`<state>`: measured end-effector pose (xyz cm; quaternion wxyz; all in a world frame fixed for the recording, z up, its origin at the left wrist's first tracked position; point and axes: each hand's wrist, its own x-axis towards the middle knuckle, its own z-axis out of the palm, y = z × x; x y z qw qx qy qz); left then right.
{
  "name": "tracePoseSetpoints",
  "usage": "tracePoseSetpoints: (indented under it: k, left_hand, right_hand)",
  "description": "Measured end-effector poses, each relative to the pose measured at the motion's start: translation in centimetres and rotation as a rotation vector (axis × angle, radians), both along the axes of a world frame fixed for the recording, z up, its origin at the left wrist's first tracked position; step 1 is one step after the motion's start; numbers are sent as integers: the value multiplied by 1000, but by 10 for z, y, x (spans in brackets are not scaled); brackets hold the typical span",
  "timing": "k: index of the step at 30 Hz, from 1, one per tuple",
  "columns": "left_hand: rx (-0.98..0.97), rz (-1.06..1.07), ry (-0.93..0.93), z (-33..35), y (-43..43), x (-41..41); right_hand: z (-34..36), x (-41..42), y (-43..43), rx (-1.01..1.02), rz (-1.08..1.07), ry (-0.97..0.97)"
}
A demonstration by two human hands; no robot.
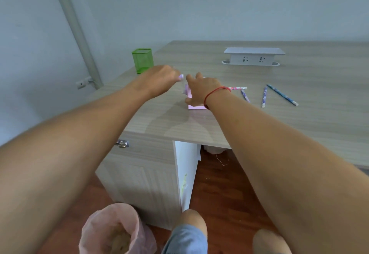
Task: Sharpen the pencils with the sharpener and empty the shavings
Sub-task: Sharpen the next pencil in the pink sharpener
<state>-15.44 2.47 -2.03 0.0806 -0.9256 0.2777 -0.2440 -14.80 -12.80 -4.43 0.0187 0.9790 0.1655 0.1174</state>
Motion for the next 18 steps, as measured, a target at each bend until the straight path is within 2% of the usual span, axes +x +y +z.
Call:
tracePoseSetpoints:
  k: [7, 12, 18]
  left_hand:
    - [-255, -19, 71, -22, 0, -15]
    - [-244, -75, 71, -35, -1, -26]
    - [-239, 2, 171, -57, 0, -24]
  right_hand:
    - [-2, -5, 0, 36, -10, 8]
    - [-3, -5, 0, 42, -5, 13]
    - [-3, -5, 1, 53, 8, 8]
